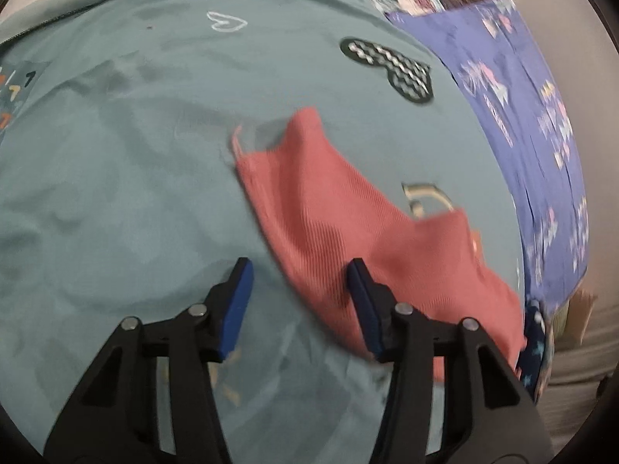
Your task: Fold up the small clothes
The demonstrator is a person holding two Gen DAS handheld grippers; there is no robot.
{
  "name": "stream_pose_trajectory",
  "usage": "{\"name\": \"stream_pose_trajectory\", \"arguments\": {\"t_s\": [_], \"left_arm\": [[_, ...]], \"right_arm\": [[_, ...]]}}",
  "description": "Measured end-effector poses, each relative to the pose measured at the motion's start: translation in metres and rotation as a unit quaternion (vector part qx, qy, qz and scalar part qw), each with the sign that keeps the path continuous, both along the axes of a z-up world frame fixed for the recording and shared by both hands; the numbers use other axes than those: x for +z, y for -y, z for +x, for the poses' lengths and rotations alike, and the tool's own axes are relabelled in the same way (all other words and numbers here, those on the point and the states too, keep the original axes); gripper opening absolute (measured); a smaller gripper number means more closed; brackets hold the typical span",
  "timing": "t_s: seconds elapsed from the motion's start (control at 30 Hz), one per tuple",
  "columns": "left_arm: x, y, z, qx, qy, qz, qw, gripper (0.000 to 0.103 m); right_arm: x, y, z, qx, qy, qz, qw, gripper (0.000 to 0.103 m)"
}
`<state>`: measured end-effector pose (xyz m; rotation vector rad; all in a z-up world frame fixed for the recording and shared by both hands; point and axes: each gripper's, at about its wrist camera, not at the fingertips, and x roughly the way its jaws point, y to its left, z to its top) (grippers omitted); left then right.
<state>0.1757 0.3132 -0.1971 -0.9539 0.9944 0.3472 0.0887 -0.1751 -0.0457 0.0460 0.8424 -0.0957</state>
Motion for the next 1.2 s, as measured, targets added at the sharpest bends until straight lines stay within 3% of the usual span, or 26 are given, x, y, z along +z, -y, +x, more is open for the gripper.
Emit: {"name": "stream_pose_trajectory", "arguments": {"t_s": [0.07,0.13,0.23,0.37,0.43,0.5,0.63,0.7,0.87,0.97,1.03,1.1,1.2], "left_arm": [[-0.001,-0.004,0.003,0.012,0.001,-0.009,0.9999,0.04],[-0.003,-0.012,0.009,0.015,0.014,-0.03,0.9993,0.005],[0.008,-0.014,0.012,0.025,0.037,-0.028,0.9986,0.005],[0.067,0.007,0.01,0.01,0.09,0.062,0.9939,0.005],[0.114,0.033,0.009,-0.016,0.14,0.123,0.9823,0.005],[0.147,0.057,0.016,-0.044,0.178,0.161,0.9698,0.005],[0.21,0.145,0.022,-0.151,0.274,0.227,0.9223,0.005],[0.222,0.202,0.027,-0.227,0.305,0.239,0.8936,0.006],[0.196,0.308,0.031,-0.367,0.304,0.252,0.8424,0.006],[0.167,0.35,0.018,-0.437,0.27,0.233,0.8257,0.009],[0.155,0.363,0.01,-0.469,0.251,0.228,0.8152,0.027],[0.152,0.356,-0.001,-0.469,0.248,0.24,0.8132,0.04],[0.158,0.332,-0.008,-0.45,0.251,0.246,0.8211,0.054]], "right_arm": [[-0.002,0.0,0.004,0.002,-0.001,0.0,1.0,0.101],[-0.002,0.0,0.007,0.004,-0.002,0.001,1.0,0.101],[-0.002,-0.001,0.012,0.009,-0.002,-0.003,1.0,0.101],[0.0,0.0,0.019,0.014,0.005,-0.021,1.0,0.101],[0.003,0.004,0.02,0.013,0.011,-0.024,1.0,0.101],[0.005,0.01,0.022,0.01,0.015,-0.022,1.0,0.101],[0.006,0.021,0.023,0.002,0.015,-0.009,1.0,0.101],[0.005,0.027,0.022,-0.004,0.015,0.0,1.0,0.101],[0.003,0.05,0.017,-0.03,0.011,0.016,0.999,0.101],[-0.001,0.066,0.014,-0.044,-0.001,0.031,0.999,0.101],[-0.005,0.076,0.013,-0.05,-0.009,0.045,0.998,0.101],[-0.009,0.082,0.013,-0.045,-0.015,0.062,0.997,0.101],[-0.013,0.084,0.021,-0.022,-0.028,0.095,0.995,0.099]]}}
